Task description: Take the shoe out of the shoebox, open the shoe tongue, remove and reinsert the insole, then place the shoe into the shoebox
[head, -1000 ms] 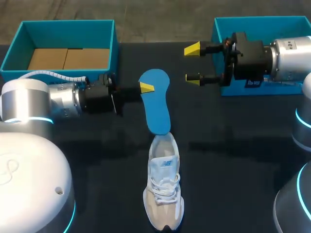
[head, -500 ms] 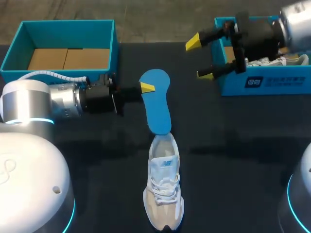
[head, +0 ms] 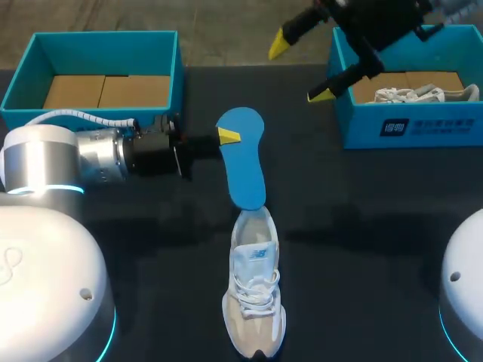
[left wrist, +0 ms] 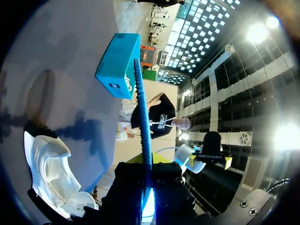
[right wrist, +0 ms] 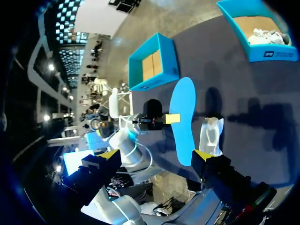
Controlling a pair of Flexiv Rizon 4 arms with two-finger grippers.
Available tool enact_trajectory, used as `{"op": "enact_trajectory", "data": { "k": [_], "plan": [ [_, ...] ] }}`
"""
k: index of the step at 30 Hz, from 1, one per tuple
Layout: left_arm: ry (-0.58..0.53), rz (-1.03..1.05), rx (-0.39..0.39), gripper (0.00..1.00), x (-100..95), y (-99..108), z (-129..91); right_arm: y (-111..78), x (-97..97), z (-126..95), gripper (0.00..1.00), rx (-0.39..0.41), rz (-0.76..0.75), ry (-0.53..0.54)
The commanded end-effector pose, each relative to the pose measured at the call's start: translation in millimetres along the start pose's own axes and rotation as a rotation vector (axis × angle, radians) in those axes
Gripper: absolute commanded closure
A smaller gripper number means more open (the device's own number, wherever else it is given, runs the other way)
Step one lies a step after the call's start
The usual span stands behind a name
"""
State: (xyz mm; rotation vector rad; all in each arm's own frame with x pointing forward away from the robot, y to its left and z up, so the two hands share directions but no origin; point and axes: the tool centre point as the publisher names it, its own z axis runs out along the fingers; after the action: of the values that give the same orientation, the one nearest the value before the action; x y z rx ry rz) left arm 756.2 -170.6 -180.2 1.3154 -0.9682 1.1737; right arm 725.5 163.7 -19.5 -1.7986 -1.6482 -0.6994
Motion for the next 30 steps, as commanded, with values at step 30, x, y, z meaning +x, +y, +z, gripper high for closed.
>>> {"op": "enact_trajectory", "data": {
  "k": [30],
  "plan": [
    [-0.002, 0.0, 0.001, 1.0, 0.4, 1.2, -1.0, -8.0, 58.1, 72.6, 0.0, -0.083, -0.013, -0.799]
  ]
}}
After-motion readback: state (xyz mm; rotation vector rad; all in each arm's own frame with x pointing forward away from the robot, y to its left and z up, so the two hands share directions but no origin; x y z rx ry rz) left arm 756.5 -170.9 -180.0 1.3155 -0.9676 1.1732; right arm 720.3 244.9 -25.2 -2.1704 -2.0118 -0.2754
